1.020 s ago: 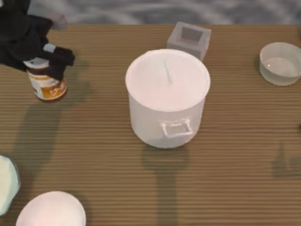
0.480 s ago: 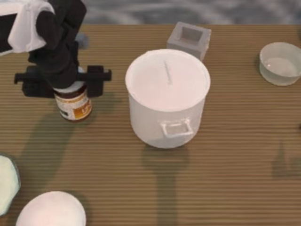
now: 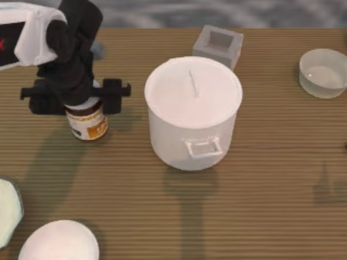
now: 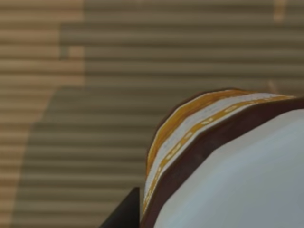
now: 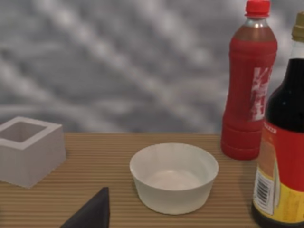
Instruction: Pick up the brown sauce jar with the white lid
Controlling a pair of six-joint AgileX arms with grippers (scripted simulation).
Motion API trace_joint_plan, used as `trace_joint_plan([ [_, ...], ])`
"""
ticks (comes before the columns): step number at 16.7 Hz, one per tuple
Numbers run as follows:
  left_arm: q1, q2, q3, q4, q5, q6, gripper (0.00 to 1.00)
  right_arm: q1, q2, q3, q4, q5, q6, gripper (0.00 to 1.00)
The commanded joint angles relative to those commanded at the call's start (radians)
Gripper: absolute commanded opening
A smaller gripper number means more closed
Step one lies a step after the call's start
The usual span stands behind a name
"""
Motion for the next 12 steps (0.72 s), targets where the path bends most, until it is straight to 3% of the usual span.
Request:
trace_joint_plan([
  [4, 0.007, 0.064, -0.042, 0.116, 0.0, 0.003, 0.0, 0.0, 0.0, 0.0, 0.0, 0.0, 0.0, 1.0],
  [8, 0.007, 0.073, -0.047, 0.128, 0.0, 0.004, 0.0, 0.0, 0.0, 0.0, 0.0, 0.0, 0.0, 1.0],
  [12, 0.007, 0.073, -0.047, 0.128, 0.0, 0.004, 0.3, 0.0, 0.0, 0.0, 0.0, 0.0, 0.0, 1.0],
])
